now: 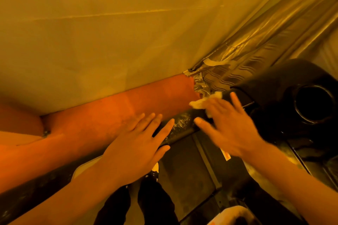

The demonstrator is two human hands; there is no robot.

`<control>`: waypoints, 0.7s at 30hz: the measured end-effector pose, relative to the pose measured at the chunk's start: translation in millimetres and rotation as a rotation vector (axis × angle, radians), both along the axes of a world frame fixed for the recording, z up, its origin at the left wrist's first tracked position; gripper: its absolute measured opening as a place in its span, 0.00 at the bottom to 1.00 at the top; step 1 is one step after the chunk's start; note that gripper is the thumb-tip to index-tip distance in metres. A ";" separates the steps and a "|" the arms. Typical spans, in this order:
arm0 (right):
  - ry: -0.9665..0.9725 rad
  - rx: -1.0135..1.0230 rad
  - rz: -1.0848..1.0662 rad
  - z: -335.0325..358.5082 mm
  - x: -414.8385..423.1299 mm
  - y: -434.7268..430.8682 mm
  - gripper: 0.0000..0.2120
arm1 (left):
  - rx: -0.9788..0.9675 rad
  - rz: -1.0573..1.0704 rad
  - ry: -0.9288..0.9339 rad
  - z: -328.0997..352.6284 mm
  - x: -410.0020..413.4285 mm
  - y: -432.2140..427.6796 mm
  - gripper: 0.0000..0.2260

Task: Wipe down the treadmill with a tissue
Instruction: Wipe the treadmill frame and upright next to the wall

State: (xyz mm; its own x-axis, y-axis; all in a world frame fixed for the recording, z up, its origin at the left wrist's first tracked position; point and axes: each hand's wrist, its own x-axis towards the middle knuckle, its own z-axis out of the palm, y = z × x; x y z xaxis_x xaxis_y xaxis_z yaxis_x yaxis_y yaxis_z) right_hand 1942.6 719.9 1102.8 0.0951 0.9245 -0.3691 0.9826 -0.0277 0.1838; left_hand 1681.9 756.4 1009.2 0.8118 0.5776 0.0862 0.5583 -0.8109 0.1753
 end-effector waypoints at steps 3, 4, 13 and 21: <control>-0.099 0.047 -0.166 3.0 46.0 31.5 0.57 | 0.010 -0.003 0.013 -1.0 -0.6 0.2 0.27; -0.117 0.021 -0.184 -2.2 46.7 41.3 0.58 | 0.007 0.001 0.015 -1.1 -0.8 0.1 0.27; -0.012 -0.080 0.039 2.5 -7.0 5.3 0.54 | 0.026 0.003 0.028 1.0 1.1 0.0 0.27; 0.041 -0.038 -0.039 -14.3 -33.4 -9.7 0.52 | -0.039 0.005 0.045 2.8 1.6 -0.4 0.27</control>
State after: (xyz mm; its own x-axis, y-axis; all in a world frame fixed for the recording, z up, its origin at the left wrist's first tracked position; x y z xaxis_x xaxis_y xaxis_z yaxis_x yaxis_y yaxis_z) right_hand 1909.1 710.3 1088.5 0.1152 0.9054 -0.4085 0.9875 -0.0601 0.1454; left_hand 1683.5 756.0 1012.0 0.8115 0.5837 0.0273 0.5702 -0.8013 0.1810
